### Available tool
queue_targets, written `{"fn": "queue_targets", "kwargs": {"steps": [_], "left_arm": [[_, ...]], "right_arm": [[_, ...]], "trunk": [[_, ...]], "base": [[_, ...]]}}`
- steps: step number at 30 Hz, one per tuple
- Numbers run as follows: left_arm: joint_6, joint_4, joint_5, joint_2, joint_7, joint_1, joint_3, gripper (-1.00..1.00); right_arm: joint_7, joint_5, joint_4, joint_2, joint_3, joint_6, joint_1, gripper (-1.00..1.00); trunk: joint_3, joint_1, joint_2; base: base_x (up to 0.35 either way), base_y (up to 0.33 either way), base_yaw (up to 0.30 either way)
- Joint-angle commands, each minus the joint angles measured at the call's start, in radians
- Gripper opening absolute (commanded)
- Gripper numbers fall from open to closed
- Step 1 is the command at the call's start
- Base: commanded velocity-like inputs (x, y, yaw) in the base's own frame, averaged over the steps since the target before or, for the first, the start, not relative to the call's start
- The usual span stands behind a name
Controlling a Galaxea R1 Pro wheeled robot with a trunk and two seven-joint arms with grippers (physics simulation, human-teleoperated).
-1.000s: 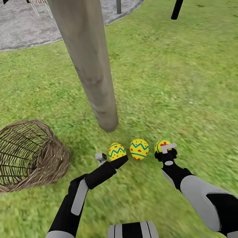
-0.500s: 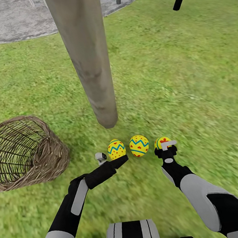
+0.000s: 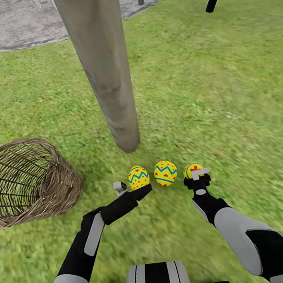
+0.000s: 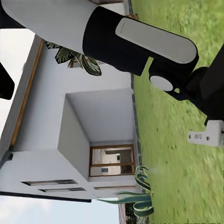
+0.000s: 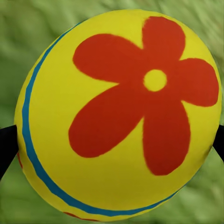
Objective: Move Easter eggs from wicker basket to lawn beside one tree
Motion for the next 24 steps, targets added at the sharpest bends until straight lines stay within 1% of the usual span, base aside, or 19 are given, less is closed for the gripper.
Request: {"fn": "queue_targets", "kwargs": {"steps": [1, 5, 11, 14, 21, 24], "left_arm": [[0.007, 0.001, 0.006, 0.0, 0.001, 0.0, 0.0, 1.0], [0.009, 0.0, 0.006, -0.001, 0.002, 0.0, -0.002, 1.0], [0.013, -0.005, 0.006, -0.001, 0.003, 0.0, -0.003, 1.0], [0.011, -0.004, 0.006, -0.001, 0.002, 0.0, -0.001, 1.0], [0.012, -0.006, 0.004, -0.001, 0.004, 0.0, -0.004, 1.0], [0.012, -0.007, 0.004, -0.001, 0.004, 0.0, -0.004, 1.0]], "right_arm": [[0.003, -0.004, 0.033, 0.001, -0.012, -0.005, 0.0, 1.0], [0.003, -0.004, 0.033, 0.001, -0.012, -0.005, 0.0, 1.0], [0.003, -0.005, 0.031, 0.001, -0.012, -0.005, 0.0, 1.0], [0.004, -0.005, 0.031, 0.001, -0.011, -0.005, 0.0, 1.0], [0.004, -0.005, 0.031, 0.002, -0.012, -0.005, 0.0, 1.0], [0.004, -0.005, 0.031, 0.007, -0.012, -0.005, 0.0, 1.0]], "trunk": [[-0.001, 0.0, 0.0], [-0.001, 0.0, 0.0], [0.023, -0.003, 0.001], [0.023, -0.003, 0.001], [0.05, -0.006, 0.003], [0.061, -0.007, 0.004]], "base": [[0.0, 0.0, 0.0], [0.0, 0.0, 0.0], [0.0, 0.0, 0.0], [0.0, 0.0, 0.0], [0.0, 0.0, 0.0], [0.0, 0.0, 0.0]]}}
